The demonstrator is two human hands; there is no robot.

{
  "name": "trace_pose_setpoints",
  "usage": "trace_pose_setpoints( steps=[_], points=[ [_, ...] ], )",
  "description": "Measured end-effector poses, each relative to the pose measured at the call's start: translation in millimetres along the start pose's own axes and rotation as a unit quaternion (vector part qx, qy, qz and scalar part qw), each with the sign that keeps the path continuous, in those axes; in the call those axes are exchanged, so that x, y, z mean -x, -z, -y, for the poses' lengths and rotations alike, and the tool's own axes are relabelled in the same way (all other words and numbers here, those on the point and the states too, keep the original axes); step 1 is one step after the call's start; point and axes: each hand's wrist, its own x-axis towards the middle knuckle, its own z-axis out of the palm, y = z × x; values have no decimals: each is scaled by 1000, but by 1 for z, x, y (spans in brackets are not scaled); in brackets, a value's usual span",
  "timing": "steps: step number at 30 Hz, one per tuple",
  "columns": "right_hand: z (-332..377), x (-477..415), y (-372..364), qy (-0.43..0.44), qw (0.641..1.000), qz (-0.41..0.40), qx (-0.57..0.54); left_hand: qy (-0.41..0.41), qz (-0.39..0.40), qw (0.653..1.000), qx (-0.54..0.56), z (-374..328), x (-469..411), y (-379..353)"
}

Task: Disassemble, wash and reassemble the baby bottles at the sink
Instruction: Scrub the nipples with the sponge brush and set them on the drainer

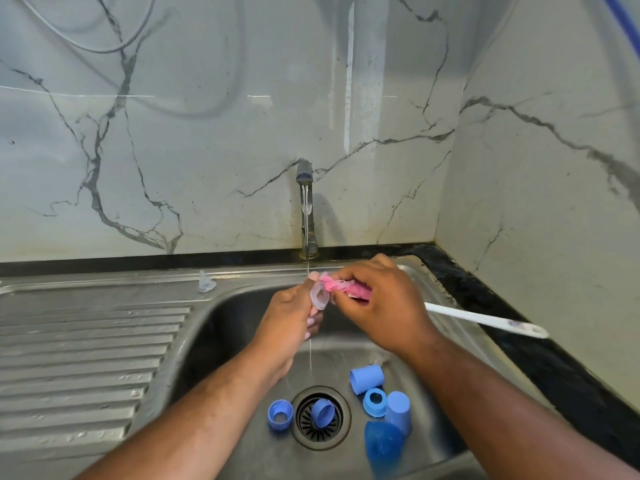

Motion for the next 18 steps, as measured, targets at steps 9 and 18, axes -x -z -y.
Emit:
trace_pose_setpoints(
  steps=[9,18],
  points=[
    [11,-1,7,58,993,-83,-54,21,-30,998,54,-2,0,-2],
    [16,1,2,65,997,-12,-31,59,-11,994,95,1,-3,2]
  ],
)
